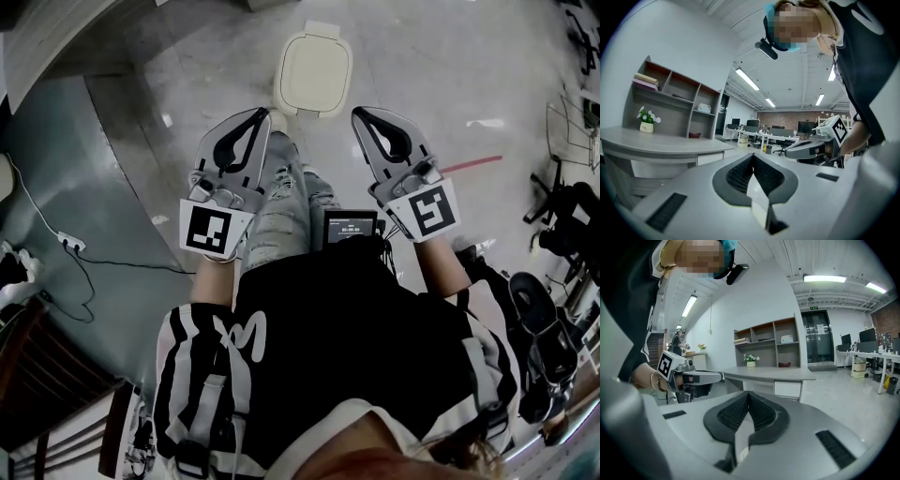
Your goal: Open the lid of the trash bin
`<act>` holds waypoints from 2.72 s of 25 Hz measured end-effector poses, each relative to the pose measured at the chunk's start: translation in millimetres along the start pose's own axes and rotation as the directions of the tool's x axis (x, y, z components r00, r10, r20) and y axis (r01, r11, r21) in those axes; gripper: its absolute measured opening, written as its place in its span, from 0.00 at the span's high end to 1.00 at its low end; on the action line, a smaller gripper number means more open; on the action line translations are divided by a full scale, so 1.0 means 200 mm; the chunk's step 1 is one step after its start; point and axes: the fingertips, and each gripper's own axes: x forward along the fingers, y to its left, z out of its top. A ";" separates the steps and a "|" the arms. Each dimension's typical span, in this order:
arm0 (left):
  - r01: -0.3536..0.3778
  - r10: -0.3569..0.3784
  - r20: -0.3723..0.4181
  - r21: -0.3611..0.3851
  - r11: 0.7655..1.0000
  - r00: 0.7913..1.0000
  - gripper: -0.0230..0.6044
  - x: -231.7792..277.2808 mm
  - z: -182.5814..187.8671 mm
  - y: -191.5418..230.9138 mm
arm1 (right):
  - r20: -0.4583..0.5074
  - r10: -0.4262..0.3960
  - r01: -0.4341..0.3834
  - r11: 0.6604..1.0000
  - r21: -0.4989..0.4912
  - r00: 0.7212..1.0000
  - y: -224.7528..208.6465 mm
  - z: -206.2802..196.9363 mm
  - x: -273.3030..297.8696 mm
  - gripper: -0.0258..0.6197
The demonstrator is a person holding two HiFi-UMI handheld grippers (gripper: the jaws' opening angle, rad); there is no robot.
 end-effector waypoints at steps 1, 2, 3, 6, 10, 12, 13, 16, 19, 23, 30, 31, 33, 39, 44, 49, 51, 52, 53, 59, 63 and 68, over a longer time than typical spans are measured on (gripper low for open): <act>0.002 -0.002 0.002 0.003 1.000 1.000 0.95 0.01 0.00 0.00 | -0.003 0.005 -0.005 1.000 -0.002 1.000 0.00 -0.01 0.01 0.95; 0.003 -0.003 0.002 0.004 1.000 1.000 0.95 0.01 -0.01 0.00 | -0.009 0.010 -0.010 1.000 -0.004 1.000 0.00 -0.03 0.02 0.95; 0.002 -0.002 0.001 0.004 1.000 1.000 0.95 0.02 -0.02 0.01 | -0.013 0.016 -0.016 1.000 -0.006 1.000 0.00 -0.05 0.03 0.95; -0.005 0.005 -0.008 0.000 1.000 1.000 0.95 0.03 -0.07 0.02 | -0.023 0.031 -0.032 0.999 -0.007 0.999 -0.01 -0.11 0.06 0.95; -0.004 0.004 -0.017 -0.009 1.000 1.000 0.95 0.06 -0.13 0.06 | -0.037 0.039 -0.039 0.999 0.004 0.999 -0.03 -0.19 0.11 0.95; -0.001 0.001 -0.027 -0.006 1.000 1.000 0.95 0.07 -0.15 0.06 | -0.043 0.041 -0.041 0.999 0.009 0.998 -0.03 -0.20 0.12 0.95; 0.000 0.000 -0.033 -0.002 1.000 0.999 0.95 0.07 -0.16 0.06 | -0.045 0.044 -0.043 0.999 0.010 0.998 -0.03 -0.21 0.13 0.95; -0.004 0.004 -0.046 0.010 1.000 0.999 0.95 0.07 -0.20 0.06 | -0.052 0.055 -0.054 0.998 0.011 0.997 -0.03 -0.26 0.14 0.95; -0.005 0.006 -0.051 0.021 1.000 0.999 0.95 0.08 -0.22 0.05 | -0.055 0.066 -0.065 0.998 0.011 0.996 -0.03 -0.29 0.15 0.95; -0.012 0.013 -0.062 0.016 1.000 0.998 0.95 0.07 -0.27 0.05 | -0.065 0.086 -0.086 0.996 0.007 0.994 0.00 -0.35 0.18 0.95; -0.026 0.025 -0.066 -0.002 1.000 0.998 0.95 0.10 -0.34 0.05 | -0.094 0.115 -0.115 0.993 0.007 0.989 -0.01 -0.47 0.22 0.95; -0.028 0.027 -0.068 -0.004 1.000 0.997 0.95 0.09 -0.34 0.05 | -0.101 0.121 -0.121 0.993 0.006 0.988 -0.01 -0.48 0.23 0.95; -0.034 0.033 -0.071 -0.007 0.999 0.997 0.95 0.09 -0.36 0.06 | -0.113 0.130 -0.131 0.991 0.002 0.985 0.00 -0.52 0.24 0.95; -0.048 0.047 -0.079 -0.019 0.999 0.996 0.95 0.09 -0.40 0.08 | -0.153 0.156 -0.159 0.987 -0.009 0.976 0.01 -0.64 0.29 0.95; -0.054 0.052 -0.077 -0.020 0.998 0.996 0.95 0.09 -0.41 0.08 | -0.184 0.185 -0.195 0.980 -0.039 0.965 0.03 -0.72 0.33 0.95; -0.052 0.051 -0.075 -0.022 0.998 0.996 0.95 0.10 -0.40 0.08 | -0.216 0.202 -0.216 0.976 -0.043 0.955 0.04 -0.79 0.35 0.95; -0.049 0.047 -0.079 -0.022 0.999 0.996 0.95 0.11 -0.41 0.07 | -0.230 0.211 -0.226 0.973 -0.040 0.950 0.05 -0.84 0.35 0.95; -0.048 0.047 -0.080 -0.021 0.999 0.996 0.95 0.11 -0.41 0.06 | -0.237 0.217 -0.232 0.972 -0.037 0.947 0.06 -0.87 0.36 0.95; -0.048 0.046 -0.080 -0.020 0.999 0.996 0.95 0.11 -0.42 0.07 | -0.241 0.223 -0.238 0.971 -0.033 0.944 0.06 -0.91 0.37 0.95; -0.045 0.043 -0.082 -0.014 0.999 0.996 0.95 0.11 -0.42 0.07 | -0.277 0.233 -0.247 0.969 -0.016 0.932 0.09 -1.04 0.40 0.95; -0.039 0.037 -0.085 -0.018 0.999 0.996 0.95 0.11 -0.42 0.07 | -0.295 0.225 -0.241 0.970 -0.018 0.929 0.09 -1.11 0.42 0.95; -0.027 0.024 -0.098 -0.027 0.999 0.995 0.95 0.12 -0.44 0.05 | -0.326 0.226 -0.243 0.970 -0.012 0.918 0.09 -1.20 0.44 0.95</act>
